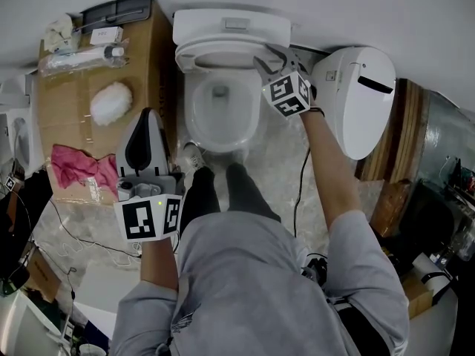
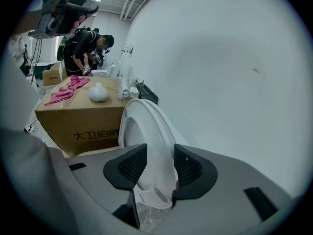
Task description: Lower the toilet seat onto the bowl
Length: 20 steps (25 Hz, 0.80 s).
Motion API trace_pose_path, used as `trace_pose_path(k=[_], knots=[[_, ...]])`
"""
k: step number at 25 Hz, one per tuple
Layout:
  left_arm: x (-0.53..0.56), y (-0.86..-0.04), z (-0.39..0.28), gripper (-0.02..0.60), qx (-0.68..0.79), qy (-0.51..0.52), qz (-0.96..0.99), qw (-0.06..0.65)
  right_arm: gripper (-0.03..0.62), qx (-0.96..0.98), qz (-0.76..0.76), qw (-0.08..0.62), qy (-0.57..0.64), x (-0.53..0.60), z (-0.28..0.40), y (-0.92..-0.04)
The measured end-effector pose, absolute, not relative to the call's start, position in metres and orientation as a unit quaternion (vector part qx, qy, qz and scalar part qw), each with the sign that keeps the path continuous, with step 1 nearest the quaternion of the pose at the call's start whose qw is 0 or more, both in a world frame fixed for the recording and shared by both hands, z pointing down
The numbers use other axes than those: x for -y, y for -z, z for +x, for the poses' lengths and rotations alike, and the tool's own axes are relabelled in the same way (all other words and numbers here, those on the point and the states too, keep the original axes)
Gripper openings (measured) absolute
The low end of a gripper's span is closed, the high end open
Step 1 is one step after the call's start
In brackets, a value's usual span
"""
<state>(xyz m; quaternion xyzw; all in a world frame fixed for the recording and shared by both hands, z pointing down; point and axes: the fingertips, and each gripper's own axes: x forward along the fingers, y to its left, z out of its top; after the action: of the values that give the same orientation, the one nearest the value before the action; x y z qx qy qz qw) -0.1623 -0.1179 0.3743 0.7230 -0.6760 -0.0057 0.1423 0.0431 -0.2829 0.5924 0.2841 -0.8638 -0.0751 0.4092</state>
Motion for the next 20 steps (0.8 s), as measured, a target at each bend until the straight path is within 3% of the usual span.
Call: trace_pose_path(k=[20], knots=[[0.094,-0.373,-0.144,0.000,0.669,0.008,0.730,0.142,0.135,0.871,0.272,0.400,0.082,0.224,0.052,-0.591]])
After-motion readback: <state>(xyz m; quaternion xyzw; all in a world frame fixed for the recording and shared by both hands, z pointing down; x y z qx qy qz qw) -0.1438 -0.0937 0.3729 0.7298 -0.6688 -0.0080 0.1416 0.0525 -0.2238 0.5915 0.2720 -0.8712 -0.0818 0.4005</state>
